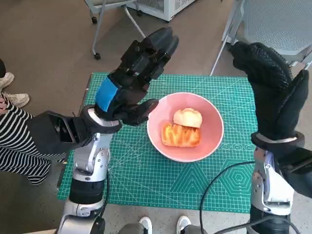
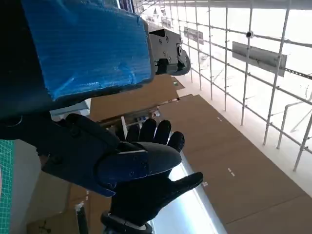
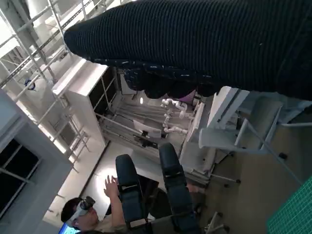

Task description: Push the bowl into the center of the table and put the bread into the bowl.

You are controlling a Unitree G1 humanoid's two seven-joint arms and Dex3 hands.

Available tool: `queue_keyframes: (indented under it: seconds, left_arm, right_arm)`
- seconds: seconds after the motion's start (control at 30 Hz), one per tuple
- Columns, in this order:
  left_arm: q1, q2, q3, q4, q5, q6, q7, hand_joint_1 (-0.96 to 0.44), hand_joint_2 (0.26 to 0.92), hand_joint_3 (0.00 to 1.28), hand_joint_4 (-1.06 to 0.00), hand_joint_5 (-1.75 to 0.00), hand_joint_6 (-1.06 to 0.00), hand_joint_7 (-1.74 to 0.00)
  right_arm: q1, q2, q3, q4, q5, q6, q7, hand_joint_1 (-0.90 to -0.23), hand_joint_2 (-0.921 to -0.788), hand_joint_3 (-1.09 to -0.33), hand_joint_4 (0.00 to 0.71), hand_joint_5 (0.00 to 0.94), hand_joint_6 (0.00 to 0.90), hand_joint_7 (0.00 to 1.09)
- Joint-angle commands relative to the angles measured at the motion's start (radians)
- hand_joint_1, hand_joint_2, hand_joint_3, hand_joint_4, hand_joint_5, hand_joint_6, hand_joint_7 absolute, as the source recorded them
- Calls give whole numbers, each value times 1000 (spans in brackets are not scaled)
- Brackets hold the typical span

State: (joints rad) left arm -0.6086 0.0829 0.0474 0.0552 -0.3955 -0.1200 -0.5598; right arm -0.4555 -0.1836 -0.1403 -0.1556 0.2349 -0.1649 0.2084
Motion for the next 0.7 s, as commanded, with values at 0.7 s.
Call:
queue_keyframes:
  seconds: [0.7]
  left_arm:
    - [-10, 0, 5, 26, -7, -22, -25, -604, 794, 568, 1, 1, 1, -414]
  right_arm:
    - [21, 1, -1, 8, 14, 16, 6, -701, -921, -599, 215, 0, 112, 546]
